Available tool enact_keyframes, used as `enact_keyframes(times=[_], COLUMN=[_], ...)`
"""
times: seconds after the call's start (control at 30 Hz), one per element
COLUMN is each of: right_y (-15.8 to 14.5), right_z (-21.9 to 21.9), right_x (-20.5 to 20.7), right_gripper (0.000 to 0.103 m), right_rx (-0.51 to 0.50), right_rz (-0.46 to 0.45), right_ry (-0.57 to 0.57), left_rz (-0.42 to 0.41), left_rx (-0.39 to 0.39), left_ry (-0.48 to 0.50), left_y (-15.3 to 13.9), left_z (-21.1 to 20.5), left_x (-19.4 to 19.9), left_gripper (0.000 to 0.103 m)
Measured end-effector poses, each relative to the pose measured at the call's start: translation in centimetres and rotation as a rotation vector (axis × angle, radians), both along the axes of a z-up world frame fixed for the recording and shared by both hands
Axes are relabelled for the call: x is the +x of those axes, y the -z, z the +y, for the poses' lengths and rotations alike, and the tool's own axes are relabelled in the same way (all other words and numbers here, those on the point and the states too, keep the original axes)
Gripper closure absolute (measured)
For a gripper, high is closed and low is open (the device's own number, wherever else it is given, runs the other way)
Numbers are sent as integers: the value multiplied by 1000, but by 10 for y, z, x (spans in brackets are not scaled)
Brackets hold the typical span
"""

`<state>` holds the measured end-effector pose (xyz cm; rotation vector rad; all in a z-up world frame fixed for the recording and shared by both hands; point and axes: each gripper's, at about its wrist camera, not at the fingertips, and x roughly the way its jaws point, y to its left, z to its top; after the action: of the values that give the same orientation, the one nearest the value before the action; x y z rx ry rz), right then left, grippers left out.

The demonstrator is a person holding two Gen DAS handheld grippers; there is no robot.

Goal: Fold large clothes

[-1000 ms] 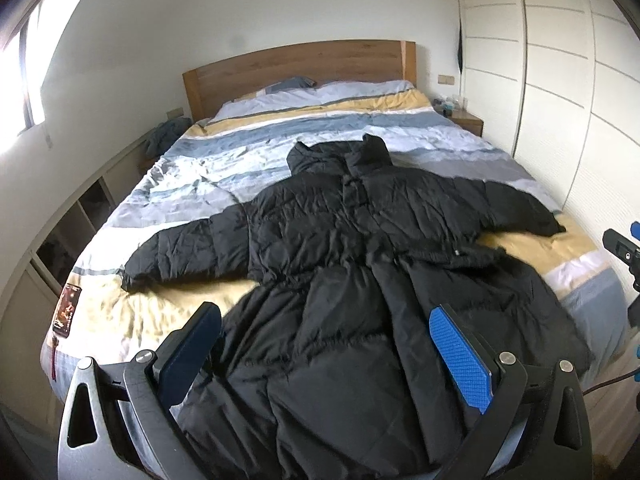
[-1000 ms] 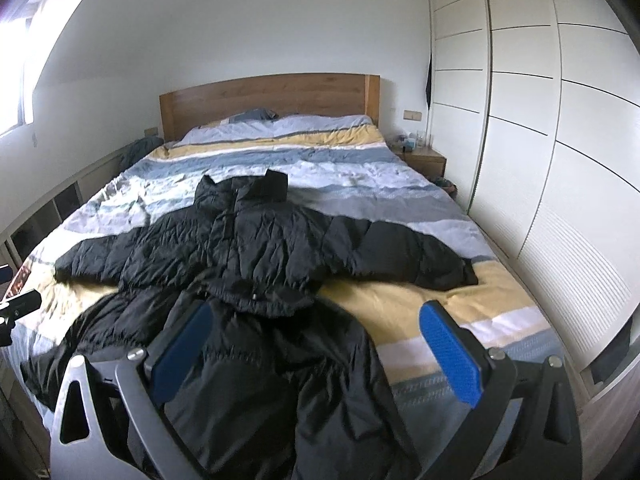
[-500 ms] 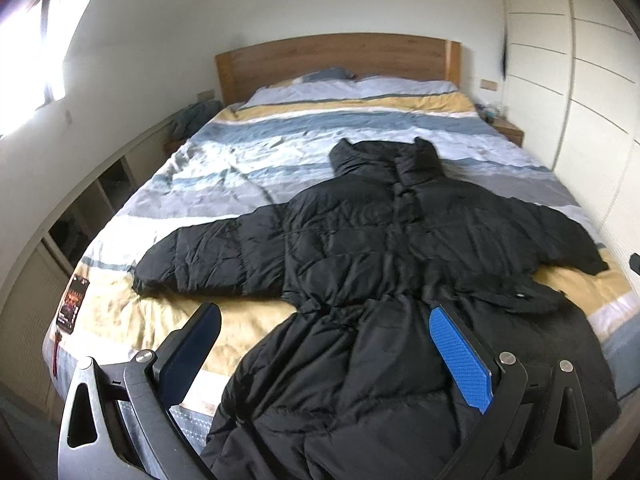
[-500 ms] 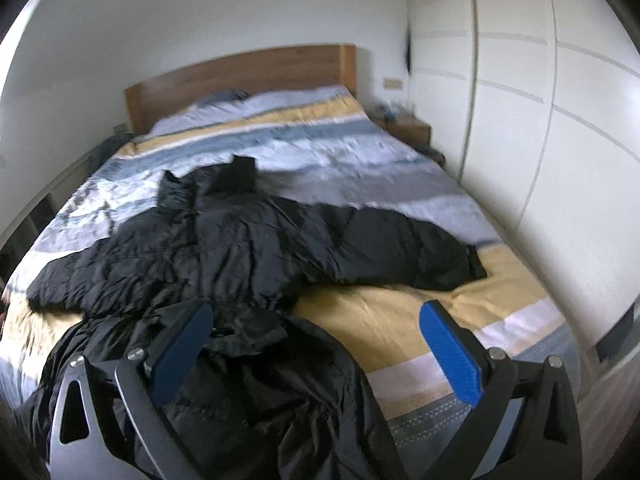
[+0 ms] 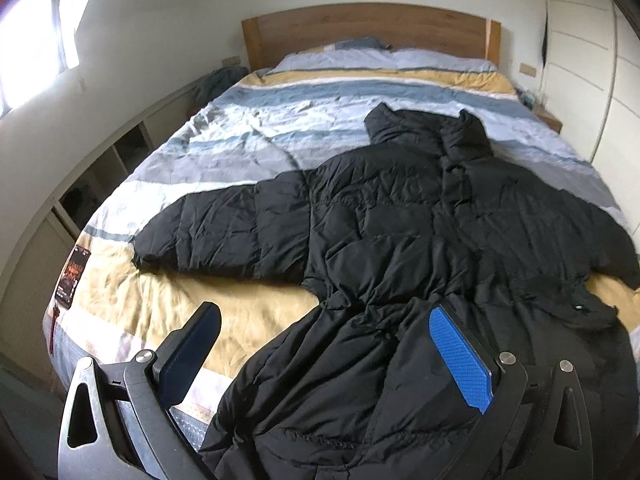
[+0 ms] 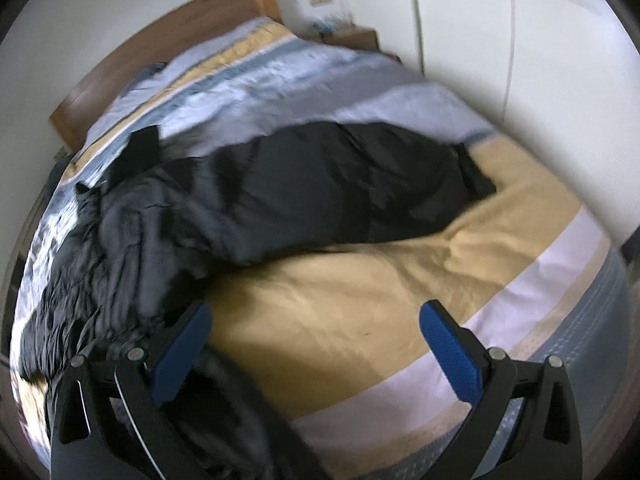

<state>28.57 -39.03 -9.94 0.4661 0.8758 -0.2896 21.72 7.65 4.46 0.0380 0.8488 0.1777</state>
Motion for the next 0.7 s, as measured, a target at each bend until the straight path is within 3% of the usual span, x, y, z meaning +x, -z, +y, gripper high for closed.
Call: enact_keyframes(times=[0.3,0.7], right_y=[58,95], right_z=[-72,-121], right_x=[21,40], right_gripper=[0,0], right_rx=[282,493], right_rz=[-45,-199], right_ry=[112,270], left_rz=[75,108], left_rx=[7,2], left_ry=[-54,-96], left_y=[33,49], left_z=[4,8], left_x=[17,21], left_gripper=[1,1])
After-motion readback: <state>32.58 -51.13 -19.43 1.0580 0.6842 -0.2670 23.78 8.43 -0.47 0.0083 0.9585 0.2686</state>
